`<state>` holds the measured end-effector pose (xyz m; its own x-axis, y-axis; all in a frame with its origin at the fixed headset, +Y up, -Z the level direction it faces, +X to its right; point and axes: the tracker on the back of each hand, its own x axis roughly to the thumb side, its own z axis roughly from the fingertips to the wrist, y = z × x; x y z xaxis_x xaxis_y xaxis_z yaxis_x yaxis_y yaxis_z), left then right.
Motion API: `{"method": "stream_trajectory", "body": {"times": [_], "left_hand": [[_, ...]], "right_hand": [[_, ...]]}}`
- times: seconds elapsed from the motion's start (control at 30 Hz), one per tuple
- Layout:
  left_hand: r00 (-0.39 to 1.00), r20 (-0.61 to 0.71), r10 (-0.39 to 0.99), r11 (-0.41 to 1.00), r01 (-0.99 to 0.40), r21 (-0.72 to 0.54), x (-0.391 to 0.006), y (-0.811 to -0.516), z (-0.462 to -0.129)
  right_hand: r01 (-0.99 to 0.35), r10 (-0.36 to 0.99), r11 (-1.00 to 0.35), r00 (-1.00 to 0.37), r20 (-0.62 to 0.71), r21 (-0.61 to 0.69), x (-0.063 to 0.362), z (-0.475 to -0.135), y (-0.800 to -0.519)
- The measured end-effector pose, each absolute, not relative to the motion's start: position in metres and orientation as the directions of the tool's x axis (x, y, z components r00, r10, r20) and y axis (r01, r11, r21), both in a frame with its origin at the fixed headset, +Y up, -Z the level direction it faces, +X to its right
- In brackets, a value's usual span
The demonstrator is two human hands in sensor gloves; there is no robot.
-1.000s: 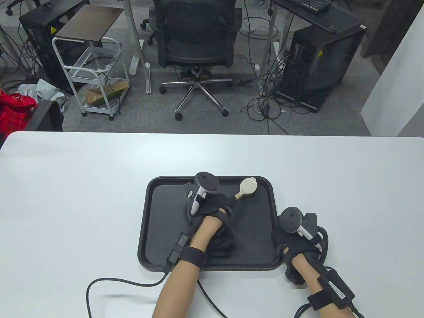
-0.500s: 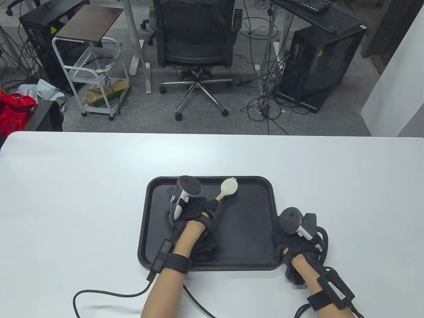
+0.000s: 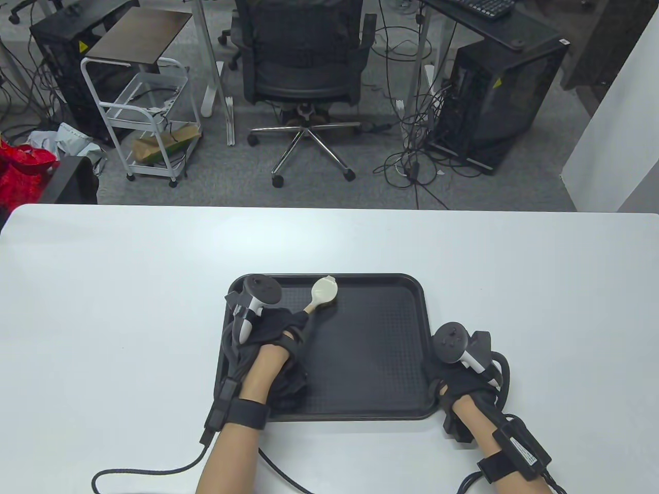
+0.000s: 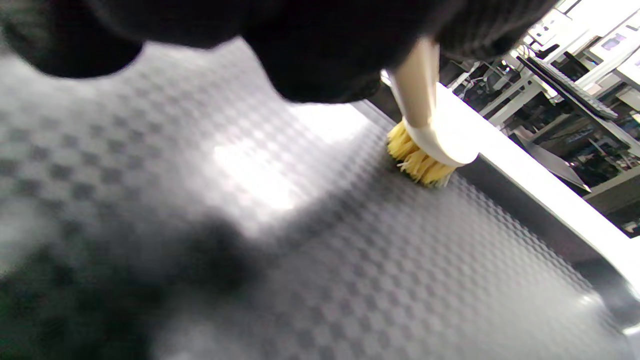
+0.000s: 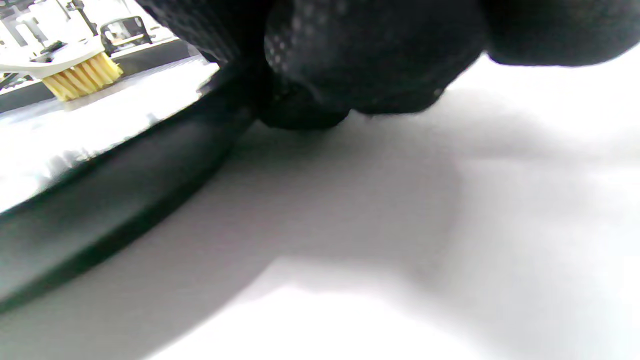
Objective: Scrub the tray with pot brush
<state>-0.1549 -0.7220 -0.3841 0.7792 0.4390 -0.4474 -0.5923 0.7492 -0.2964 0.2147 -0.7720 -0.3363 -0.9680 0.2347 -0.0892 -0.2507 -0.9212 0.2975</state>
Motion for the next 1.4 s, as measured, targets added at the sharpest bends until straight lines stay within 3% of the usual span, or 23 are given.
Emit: {"method": "stream_trajectory", "body": {"times": [0.97,1.1,1.23,1.4], "left_hand": [[0.733,-0.576,0.362,0.784,-0.574,-0.237,-0.275,-0.712,-0.361],[0.785,-0.518,0.339,0.849,-0.492,-0.19,-0.252,-0.7,-0.361],[0.749,-0.448,0.488,0.746,-0.624,-0.231,-0.213,-0.698,-0.367],[0.776,-0.342,0.53,0.728,-0.623,-0.285,-0.145,-0.695,-0.374]], "right_hand": [[-0.226,0.209,-0.929,-0.974,-0.086,0.292,0.212,-0.335,-0.771],[-0.212,0.195,-0.933,-0.977,-0.086,0.291,0.211,-0.335,-0.771],[-0.211,0.195,-0.934,-0.977,-0.085,0.288,0.211,-0.335,-0.771],[-0.204,0.187,-0.937,-0.979,-0.084,0.285,0.21,-0.335,-0.771]]}}
